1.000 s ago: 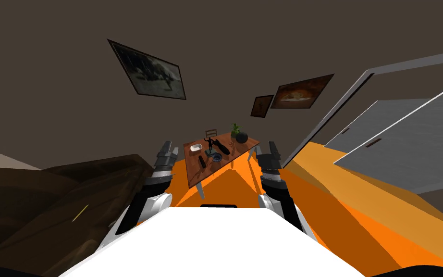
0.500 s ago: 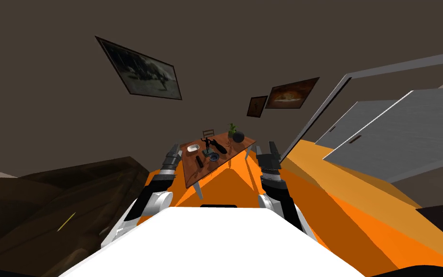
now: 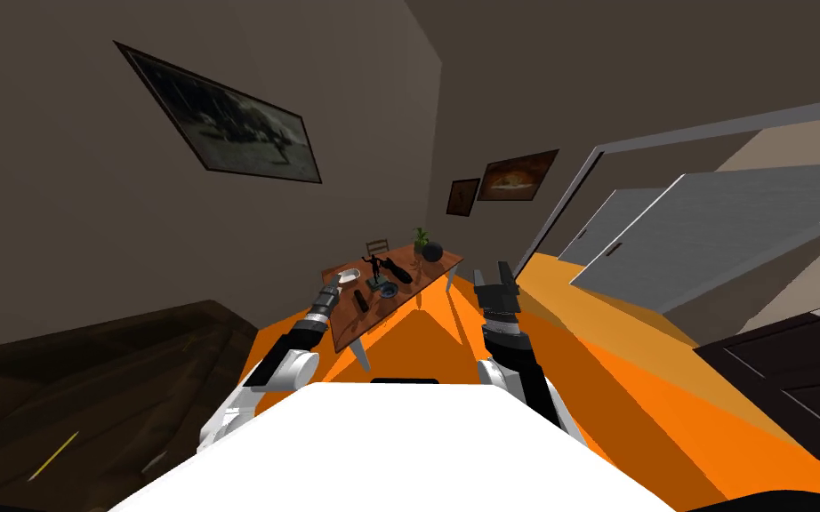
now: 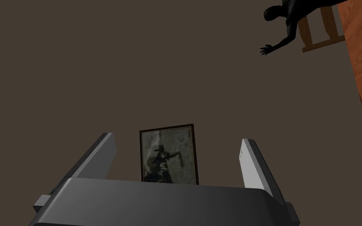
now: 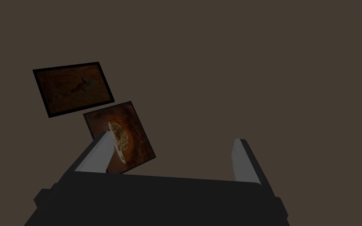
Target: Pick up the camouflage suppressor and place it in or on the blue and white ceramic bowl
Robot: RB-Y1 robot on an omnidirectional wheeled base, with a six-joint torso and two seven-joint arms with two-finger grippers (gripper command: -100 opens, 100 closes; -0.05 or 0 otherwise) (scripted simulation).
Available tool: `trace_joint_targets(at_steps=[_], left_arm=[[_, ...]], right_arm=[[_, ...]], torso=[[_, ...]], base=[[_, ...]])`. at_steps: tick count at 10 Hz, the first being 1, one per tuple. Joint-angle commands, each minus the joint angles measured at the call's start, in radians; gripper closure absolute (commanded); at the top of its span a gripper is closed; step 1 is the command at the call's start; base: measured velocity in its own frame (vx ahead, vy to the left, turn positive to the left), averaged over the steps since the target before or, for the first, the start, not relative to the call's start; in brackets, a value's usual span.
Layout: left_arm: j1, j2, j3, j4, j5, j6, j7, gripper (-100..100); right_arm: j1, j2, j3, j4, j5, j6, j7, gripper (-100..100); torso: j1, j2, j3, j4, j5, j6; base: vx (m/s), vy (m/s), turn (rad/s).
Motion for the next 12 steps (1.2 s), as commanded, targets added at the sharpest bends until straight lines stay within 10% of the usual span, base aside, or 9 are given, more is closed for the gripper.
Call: trace_joint_targets(at_steps=[1, 12], left_arm=[[-0.012, 0.029, 0.001, 0.050, 0.032, 0.027, -0.018, -100], [-0.112, 0.196, -0.028, 0.330, 0.250, 0.250, -0.176, -100]], right_arm=[[0.000, 0.000, 0.000, 0.000, 0.000, 0.000, 0.000, 0], [0.000, 0.000, 0.000, 0.000, 0.000, 0.000, 0.000, 0]], torso=[[0.000, 0.000, 0.000, 0.000, 0.000, 0.000], [0.002, -0.001, -0.001, 0.000, 0.000, 0.000]], base=[[-0.006, -0.010, -0.073], [0.003, 0.000, -0.120]])
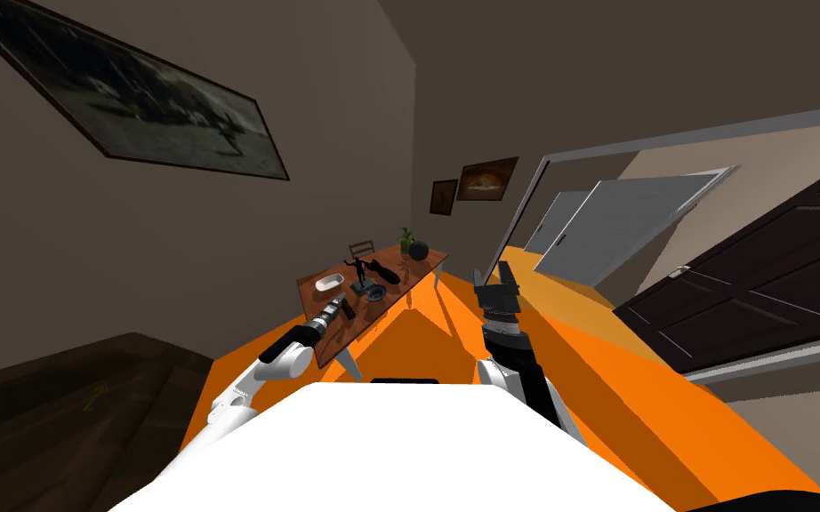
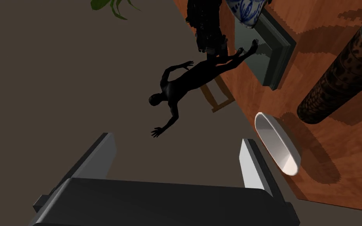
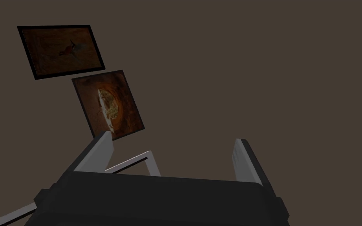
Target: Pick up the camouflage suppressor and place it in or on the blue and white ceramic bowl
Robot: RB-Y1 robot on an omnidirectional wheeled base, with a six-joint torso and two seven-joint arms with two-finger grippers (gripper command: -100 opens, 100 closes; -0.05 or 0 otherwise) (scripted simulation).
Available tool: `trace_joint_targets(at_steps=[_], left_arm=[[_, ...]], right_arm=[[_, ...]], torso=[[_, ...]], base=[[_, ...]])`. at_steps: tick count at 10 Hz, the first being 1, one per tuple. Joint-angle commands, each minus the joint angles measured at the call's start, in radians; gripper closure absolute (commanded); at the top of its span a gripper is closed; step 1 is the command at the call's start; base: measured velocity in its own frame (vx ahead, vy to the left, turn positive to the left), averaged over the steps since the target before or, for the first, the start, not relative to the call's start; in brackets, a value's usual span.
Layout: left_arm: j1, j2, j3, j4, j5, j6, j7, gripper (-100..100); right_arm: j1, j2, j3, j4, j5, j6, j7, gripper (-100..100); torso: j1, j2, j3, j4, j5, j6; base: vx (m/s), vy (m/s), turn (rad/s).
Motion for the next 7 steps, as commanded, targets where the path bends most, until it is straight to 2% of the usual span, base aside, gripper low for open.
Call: trace_joint_targets(at_steps=[1, 2, 3, 4, 5, 6, 7], left_arm=[[-0.025, 0.036, -0.013, 0.050, 0.050, 0.050, -0.037, -100], [-0.025, 0.036, -0.013, 0.081, 0.052, 0.052, -0.037, -100], [-0.046, 0.067, -0.023, 0.125, 0.098, 0.089, -0.066, -100], [-0.046, 0.067, -0.023, 0.140, 0.099, 0.101, -0.066, -100], [-0.067, 0.097, -0.033, 0.177, 0.142, 0.133, -0.095, -100], [-0.067, 0.097, -0.033, 0.200, 0.144, 0.150, -0.095, -100], [-0.089, 0.126, -0.045, 0.235, 0.188, 0.174, -0.122, -100]], right_arm=[[0.000, 0.000, 0.000, 0.000, 0.000, 0.000, 0.000, 0], [0.000, 0.000, 0.000, 0.000, 0.000, 0.000, 0.000, 0], [0.000, 0.000, 0.000, 0.000, 0.000, 0.000, 0.000, 0], [0.000, 0.000, 0.000, 0.000, 0.000, 0.000, 0.000, 0], [0.000, 0.000, 0.000, 0.000, 0.000, 0.000, 0.000, 0], [0.000, 0.000, 0.000, 0.000, 0.000, 0.000, 0.000, 0], [0.000, 0.000, 0.000, 0.000, 0.000, 0.000, 0.000, 0]], torso=[[0.000, 0.000, 0.000, 0.000, 0.000, 0.000], [0.000, 0.000, 0.000, 0.000, 0.000, 0.001], [0.000, 0.000, 0.000, 0.000, 0.000, 0.000], [0.000, 0.000, 0.000, 0.000, 0.000, 0.000], [0.000, 0.000, 0.000, 0.000, 0.000, 0.000], [0.001, 0.000, 0.000, 0.000, 0.000, 0.001], [0.001, 0.000, 0.000, 0.000, 0.000, 0.000]], base=[[0.010, 0.008, -0.202], [0.009, 0.012, -0.106], [0.012, 0.010, -0.196], [0.010, 0.014, -0.103], [0.011, 0.016, -0.212], [0.011, 0.020, -0.097], [0.015, 0.016, -0.186]])
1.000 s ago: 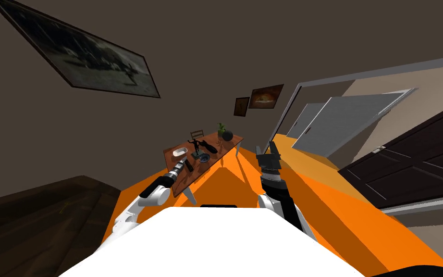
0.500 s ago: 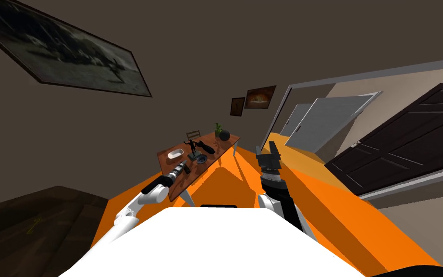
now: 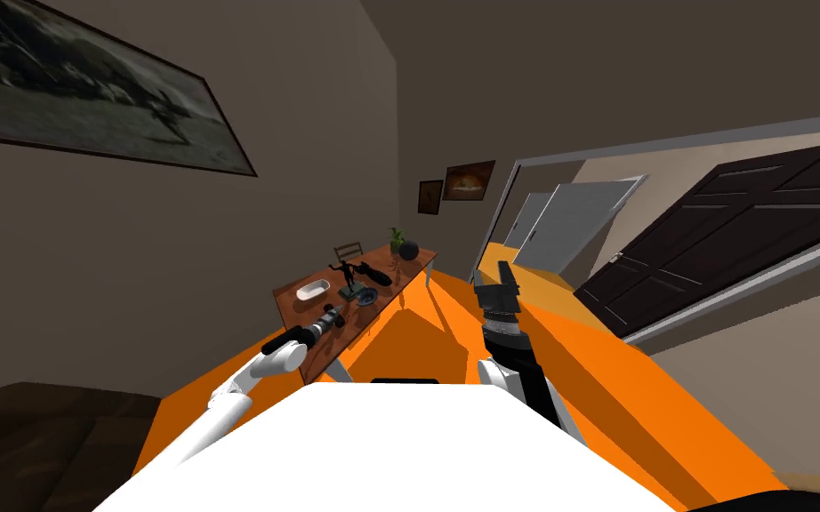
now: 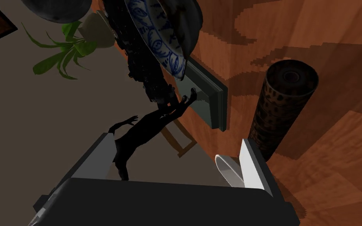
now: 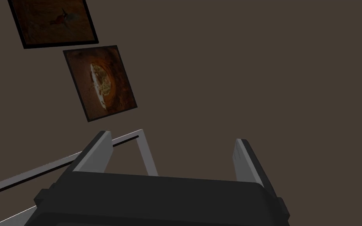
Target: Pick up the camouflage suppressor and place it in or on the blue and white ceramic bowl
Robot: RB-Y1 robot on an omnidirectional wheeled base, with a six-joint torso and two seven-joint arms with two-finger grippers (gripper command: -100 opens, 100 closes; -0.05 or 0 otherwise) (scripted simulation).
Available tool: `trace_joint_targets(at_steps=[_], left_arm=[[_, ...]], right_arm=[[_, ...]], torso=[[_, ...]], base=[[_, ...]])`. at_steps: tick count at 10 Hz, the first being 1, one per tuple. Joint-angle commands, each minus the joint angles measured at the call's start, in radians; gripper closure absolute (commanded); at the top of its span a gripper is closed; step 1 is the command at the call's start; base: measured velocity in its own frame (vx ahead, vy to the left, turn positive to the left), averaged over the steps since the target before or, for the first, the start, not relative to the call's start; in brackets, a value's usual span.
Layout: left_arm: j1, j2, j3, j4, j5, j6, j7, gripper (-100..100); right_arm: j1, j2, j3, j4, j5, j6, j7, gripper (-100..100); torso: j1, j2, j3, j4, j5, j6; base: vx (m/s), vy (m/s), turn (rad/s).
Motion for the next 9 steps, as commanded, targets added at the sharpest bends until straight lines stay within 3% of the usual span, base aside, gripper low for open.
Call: trace_joint_targets(at_steps=[1, 2, 3, 4, 5, 6, 7, 8, 9], left_arm=[[-0.015, 0.013, -0.002, 0.043, 0.022, 0.050, -0.014, -100], [-0.036, 0.042, -0.014, 0.076, 0.067, 0.079, -0.040, -100], [-0.036, 0.042, -0.014, 0.103, 0.067, 0.101, -0.040, -100], [-0.057, 0.071, -0.026, 0.141, 0.111, 0.127, -0.065, -100], [-0.057, 0.071, -0.026, 0.161, 0.111, 0.150, -0.065, -100], [-0.078, 0.099, -0.040, 0.201, 0.153, 0.176, -0.089, -100], [-0.078, 0.099, -0.040, 0.219, 0.153, 0.198, -0.089, -100], [-0.099, 0.128, -0.053, 0.263, 0.195, 0.223, -0.111, -100], [-0.099, 0.128, -0.053, 0.275, 0.195, 0.246, -0.111, -100]], right_arm=[[0.000, 0.000, 0.000, 0.000, 0.000, 0.000, 0.000, 0], [0.000, 0.000, 0.000, 0.000, 0.000, 0.000, 0.000, 0], [0.000, 0.000, 0.000, 0.000, 0.000, 0.000, 0.000, 0], [0.000, 0.000, 0.000, 0.000, 0.000, 0.000, 0.000, 0], [0.000, 0.000, 0.000, 0.000, 0.000, 0.000, 0.000, 0], [0.000, 0.000, 0.000, 0.000, 0.000, 0.000, 0.000, 0], [0.000, 0.000, 0.000, 0.000, 0.000, 0.000, 0.000, 0], [0.000, 0.000, 0.000, 0.000, 0.000, 0.000, 0.000, 0], [0.000, 0.000, 0.000, 0.000, 0.000, 0.000, 0.000, 0]], torso=[[0.000, 0.000, 0.000, 0.000, 0.000, 0.000], [0.000, 0.000, 0.000, 0.000, 0.000, -0.001], [0.000, 0.000, 0.000, 0.000, 0.000, 0.000], [0.000, 0.000, 0.000, 0.000, 0.000, -0.001], [0.000, 0.000, 0.000, 0.000, 0.000, 0.000], [0.000, 0.000, 0.000, 0.000, 0.000, -0.001], [0.000, 0.000, 0.000, 0.000, 0.000, 0.000], [0.000, 0.000, 0.000, 0.000, 0.000, -0.001], [0.001, -0.001, 0.000, 0.000, 0.000, -0.001]], base=[[0.013, 0.021, -0.111], [0.022, 0.024, -0.159], [0.019, 0.022, -0.118], [0.017, 0.024, -0.203], [0.013, 0.027, -0.130], [0.022, 0.026, -0.185], [0.020, 0.029, -0.112], [0.025, 0.031, -0.174], [0.025, 0.029, -0.123]])
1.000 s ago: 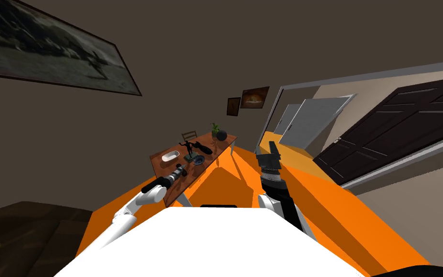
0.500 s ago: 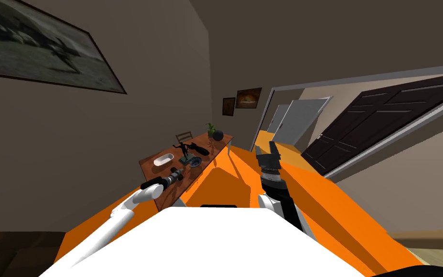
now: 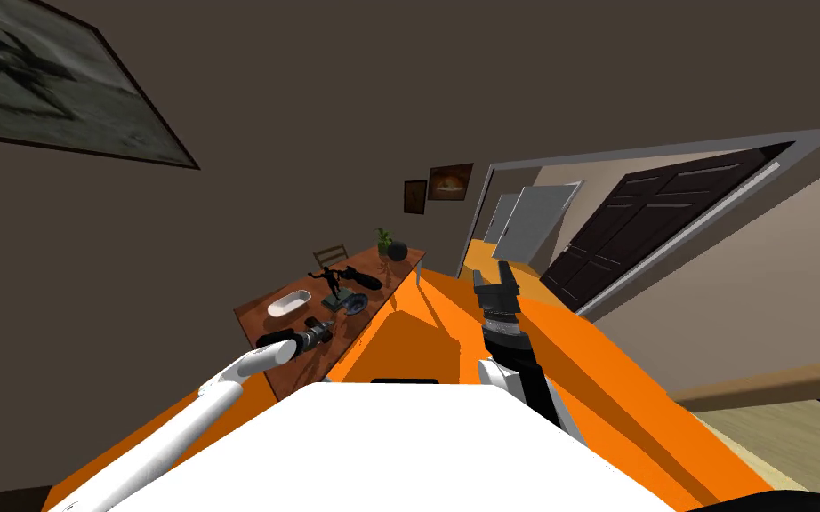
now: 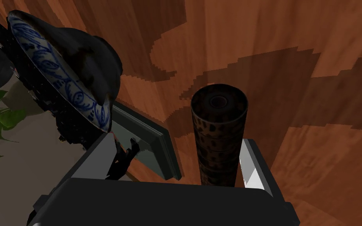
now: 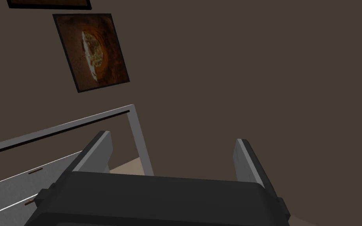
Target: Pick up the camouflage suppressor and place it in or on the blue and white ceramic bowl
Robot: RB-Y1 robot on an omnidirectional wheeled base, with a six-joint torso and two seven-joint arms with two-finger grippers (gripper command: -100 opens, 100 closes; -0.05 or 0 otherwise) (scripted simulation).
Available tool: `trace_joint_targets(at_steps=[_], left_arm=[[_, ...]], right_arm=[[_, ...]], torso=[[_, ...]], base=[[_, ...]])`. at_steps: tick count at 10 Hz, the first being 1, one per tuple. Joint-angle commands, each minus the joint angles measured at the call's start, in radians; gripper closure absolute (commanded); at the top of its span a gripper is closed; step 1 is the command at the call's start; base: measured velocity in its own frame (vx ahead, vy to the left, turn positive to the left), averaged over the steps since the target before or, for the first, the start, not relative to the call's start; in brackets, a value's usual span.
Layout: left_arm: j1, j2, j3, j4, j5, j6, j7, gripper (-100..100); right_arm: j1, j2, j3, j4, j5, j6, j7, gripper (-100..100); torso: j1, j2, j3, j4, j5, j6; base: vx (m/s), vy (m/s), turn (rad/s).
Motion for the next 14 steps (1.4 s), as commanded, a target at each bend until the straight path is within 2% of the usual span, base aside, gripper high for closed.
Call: trace_joint_targets(at_steps=[1, 2, 3, 4, 5, 6, 7, 8, 9, 10, 11, 12, 13, 14], left_arm=[[-0.021, 0.032, -0.014, 0.050, 0.040, 0.050, -0.019, -100], [-0.021, 0.032, -0.014, 0.060, 0.040, 0.067, -0.019, -100], [-0.040, 0.059, -0.028, 0.111, 0.077, 0.098, -0.038, -100], [-0.040, 0.059, -0.028, 0.112, 0.077, 0.112, -0.038, -100], [-0.058, 0.086, -0.043, 0.148, 0.113, 0.149, -0.056, -100], [-0.058, 0.086, -0.043, 0.161, 0.113, 0.155, -0.056, -100], [-0.075, 0.110, -0.058, 0.193, 0.146, 0.197, -0.072, -100], [-0.075, 0.110, -0.058, 0.207, 0.146, 0.197, -0.072, -100], [-0.091, 0.132, -0.073, 0.230, 0.177, 0.236, -0.086, -100], [-0.091, 0.132, -0.073, 0.249, 0.177, 0.236, -0.086, -100], [-0.106, 0.152, -0.088, 0.277, 0.205, 0.273, -0.098, -100], [-0.106, 0.152, -0.088, 0.291, 0.205, 0.273, -0.098, -100], [-0.118, 0.170, -0.103, 0.323, 0.230, 0.307, -0.109, -100], [-0.118, 0.170, -0.103, 0.329, 0.230, 0.307, -0.109, -100]], right_arm=[[0.000, 0.000, 0.000, 0.000, 0.000, 0.000, 0.000, 0], [0.000, 0.000, 0.000, 0.000, 0.000, 0.000, 0.000, 0], [0.000, 0.000, 0.000, 0.000, 0.000, 0.000, 0.000, 0], [0.000, 0.000, 0.000, 0.000, 0.000, 0.000, 0.000, 0], [0.000, 0.000, 0.000, 0.000, 0.000, 0.000, 0.000, 0], [0.000, 0.000, 0.000, 0.000, 0.000, 0.000, 0.000, 0], [0.000, 0.000, 0.000, 0.000, 0.000, 0.000, 0.000, 0], [0.000, 0.000, 0.000, 0.000, 0.000, 0.000, 0.000, 0], [0.000, 0.000, 0.000, 0.000, 0.000, 0.000, 0.000, 0], [0.000, 0.000, 0.000, 0.000, 0.000, 0.000, 0.000, 0], [0.000, 0.000, 0.000, 0.000, 0.000, 0.000, 0.000, 0], [0.000, 0.000, 0.000, 0.000, 0.000, 0.000, 0.000, 0], [0.000, 0.000, 0.000, 0.000, 0.000, 0.000, 0.000, 0], [0.000, 0.000, 0.000, 0.000, 0.000, 0.000, 0.000, 0]], torso=[[0.000, 0.000, 0.000, 0.000, 0.000, 0.000], [0.001, -0.001, 0.000, 0.000, 0.000, 0.001], [0.001, 0.000, 0.000, 0.000, 0.000, 0.000], [0.000, 0.000, 0.000, 0.000, 0.000, 0.000], [0.000, 0.000, 0.000, 0.000, 0.000, 0.000], [0.000, 0.000, 0.000, 0.000, 0.000, 0.000], [0.000, 0.000, 0.000, 0.000, 0.000, 0.000], [0.001, -0.001, 0.000, 0.000, 0.000, 0.000], [0.000, 0.000, 0.000, 0.000, 0.000, 0.000], [0.000, 0.000, 0.000, 0.000, 0.000, 0.000], [0.000, 0.000, 0.000, 0.000, 0.000, -0.001], [0.000, -0.001, 0.000, 0.000, 0.000, 0.000], [0.000, 0.000, 0.000, 0.000, 0.000, 0.000], [0.000, 0.000, 0.000, 0.000, 0.000, 0.000]], base=[[0.032, 0.037, -0.208], [0.024, 0.038, -0.105], [0.025, 0.035, -0.190], [0.022, 0.033, -0.098], [0.026, 0.036, -0.175], [0.024, 0.042, -0.101], [0.033, 0.045, -0.148], [0.026, 0.040, -0.099], [0.025, 0.031, -0.171], [0.024, 0.031, -0.088], [0.031, 0.031, -0.143], [0.025, 0.031, -0.086], [0.024, 0.033, -0.123], [0.017, 0.030, -0.080]])
